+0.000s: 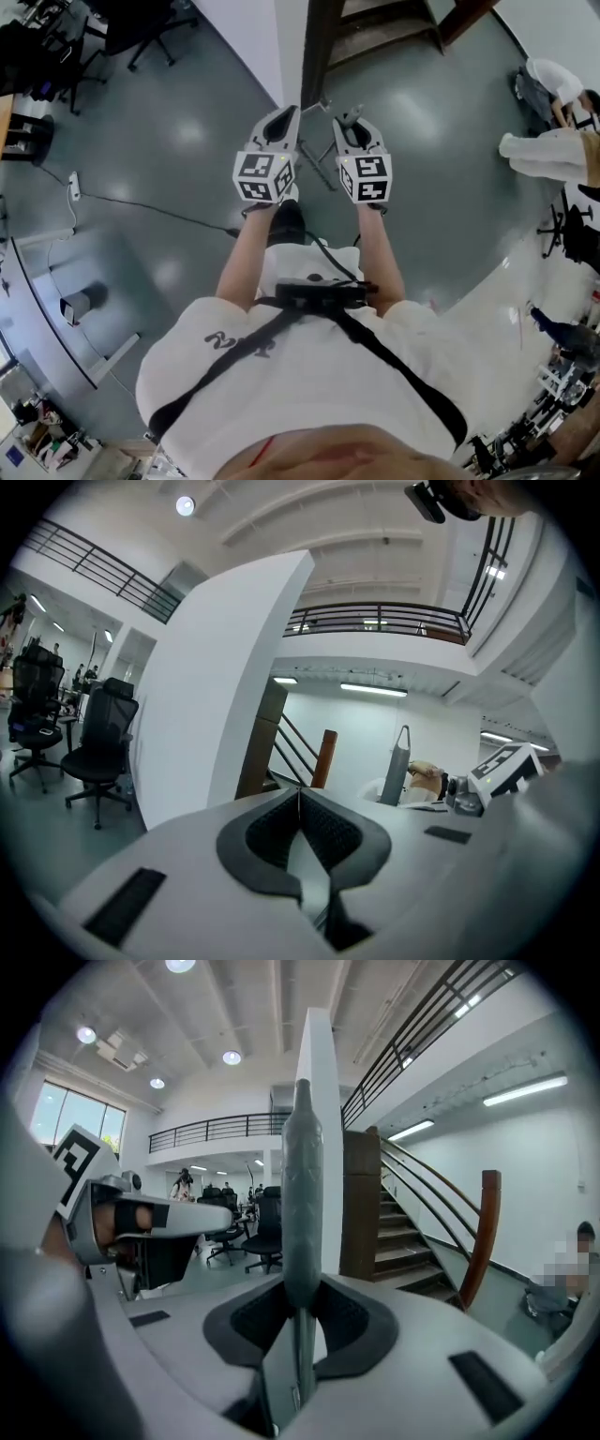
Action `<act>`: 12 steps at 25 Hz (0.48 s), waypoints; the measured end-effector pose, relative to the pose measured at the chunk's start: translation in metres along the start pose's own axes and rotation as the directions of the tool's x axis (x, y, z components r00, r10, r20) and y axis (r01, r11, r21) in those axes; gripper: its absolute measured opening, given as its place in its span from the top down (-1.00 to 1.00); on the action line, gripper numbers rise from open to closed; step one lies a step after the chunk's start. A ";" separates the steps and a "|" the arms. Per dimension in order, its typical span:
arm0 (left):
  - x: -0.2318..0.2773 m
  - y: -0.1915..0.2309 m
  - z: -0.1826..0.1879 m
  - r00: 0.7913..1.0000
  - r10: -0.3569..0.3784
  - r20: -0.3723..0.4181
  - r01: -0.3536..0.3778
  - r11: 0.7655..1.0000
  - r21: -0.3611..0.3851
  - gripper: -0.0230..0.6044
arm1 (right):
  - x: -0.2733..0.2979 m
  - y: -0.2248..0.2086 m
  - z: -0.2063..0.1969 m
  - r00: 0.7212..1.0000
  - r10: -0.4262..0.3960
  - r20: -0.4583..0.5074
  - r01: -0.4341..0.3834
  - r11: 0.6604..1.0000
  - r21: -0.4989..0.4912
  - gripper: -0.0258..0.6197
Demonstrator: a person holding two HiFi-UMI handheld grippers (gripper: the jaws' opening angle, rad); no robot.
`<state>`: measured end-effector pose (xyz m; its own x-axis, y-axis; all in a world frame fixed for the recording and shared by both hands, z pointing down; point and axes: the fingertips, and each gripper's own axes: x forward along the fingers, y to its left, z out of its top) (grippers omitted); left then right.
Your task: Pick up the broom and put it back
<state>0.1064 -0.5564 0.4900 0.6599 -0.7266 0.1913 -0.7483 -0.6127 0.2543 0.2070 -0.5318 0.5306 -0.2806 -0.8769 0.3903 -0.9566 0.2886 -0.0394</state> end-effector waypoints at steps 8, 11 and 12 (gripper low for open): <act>0.067 0.083 -0.053 0.992 -0.018 -0.126 0.006 0.995 -0.098 0.89 | 0.120 0.002 -0.089 0.965 0.031 -0.261 -0.036 0.999 -0.014 0.64; 0.077 0.103 -0.070 0.986 -0.013 -0.165 -0.007 0.993 -0.118 0.89 | 0.151 0.003 -0.114 0.940 0.055 -0.336 -0.064 0.998 -0.017 0.64; 0.081 0.107 -0.076 0.984 -0.008 -0.180 -0.015 0.992 -0.126 0.89 | 0.161 0.002 -0.120 0.931 0.067 -0.358 -0.077 0.997 -0.013 0.64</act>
<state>0.0845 -0.6573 0.6049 0.6676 -0.6536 0.3566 -0.7434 -0.5578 0.3692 0.1691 -0.6260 0.7038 -0.2974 -0.6597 0.6902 -0.9313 0.3598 -0.0573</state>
